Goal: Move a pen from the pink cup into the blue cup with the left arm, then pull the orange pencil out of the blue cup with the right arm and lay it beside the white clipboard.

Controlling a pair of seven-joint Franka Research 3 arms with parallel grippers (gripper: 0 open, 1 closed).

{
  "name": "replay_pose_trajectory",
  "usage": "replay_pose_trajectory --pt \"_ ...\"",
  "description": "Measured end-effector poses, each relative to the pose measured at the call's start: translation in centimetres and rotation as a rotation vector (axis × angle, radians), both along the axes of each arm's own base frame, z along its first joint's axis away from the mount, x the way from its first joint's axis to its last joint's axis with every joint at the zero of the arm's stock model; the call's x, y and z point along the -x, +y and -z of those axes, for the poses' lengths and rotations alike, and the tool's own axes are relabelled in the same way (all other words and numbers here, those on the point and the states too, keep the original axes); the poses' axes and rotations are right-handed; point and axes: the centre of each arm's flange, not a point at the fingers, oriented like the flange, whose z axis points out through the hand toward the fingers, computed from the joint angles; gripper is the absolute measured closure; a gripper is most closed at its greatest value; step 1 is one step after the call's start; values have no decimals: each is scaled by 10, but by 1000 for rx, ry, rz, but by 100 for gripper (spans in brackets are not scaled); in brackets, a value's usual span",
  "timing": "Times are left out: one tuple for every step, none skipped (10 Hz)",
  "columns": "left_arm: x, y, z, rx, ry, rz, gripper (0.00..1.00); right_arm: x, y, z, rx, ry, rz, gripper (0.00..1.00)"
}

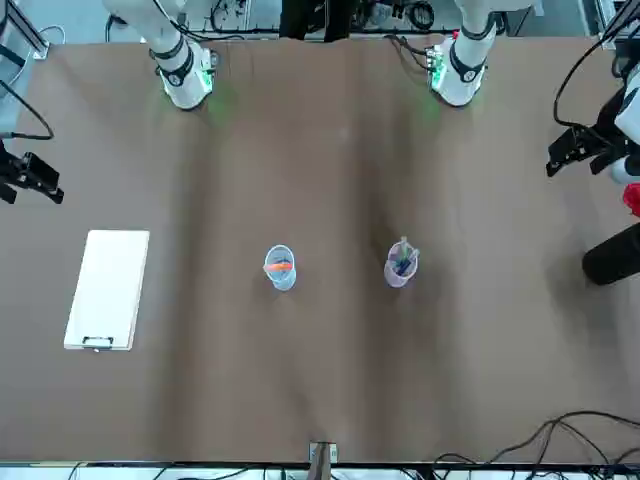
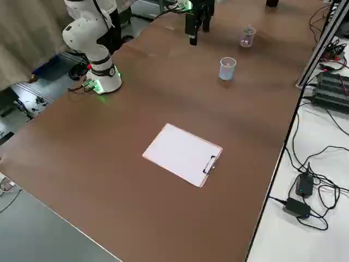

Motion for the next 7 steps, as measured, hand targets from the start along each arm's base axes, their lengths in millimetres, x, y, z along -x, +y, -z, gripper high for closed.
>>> replay_pose_trajectory --pt "0 0 0 0 0 0 1 0 0 0 0 0 0 0" --pt "0 0 0 0 -1 1 1 0 0 0 0 0 0 0" --pt "0 -1 0 0 -1 2 1 0 0 0 0 0 0 0" --pt "0 -3 0 0 -1 4 1 0 0 0 0 0 0 0" --pt "-1 -13 3 -1 5 11 1 0 0 0 0 0 0 0" --pt "-3 -35 12 -4 21 39 1 0 0 0 0 1 0 0" --pt "-8 -68 27 -6 42 84 1 0 0 0 0 1 0 0"
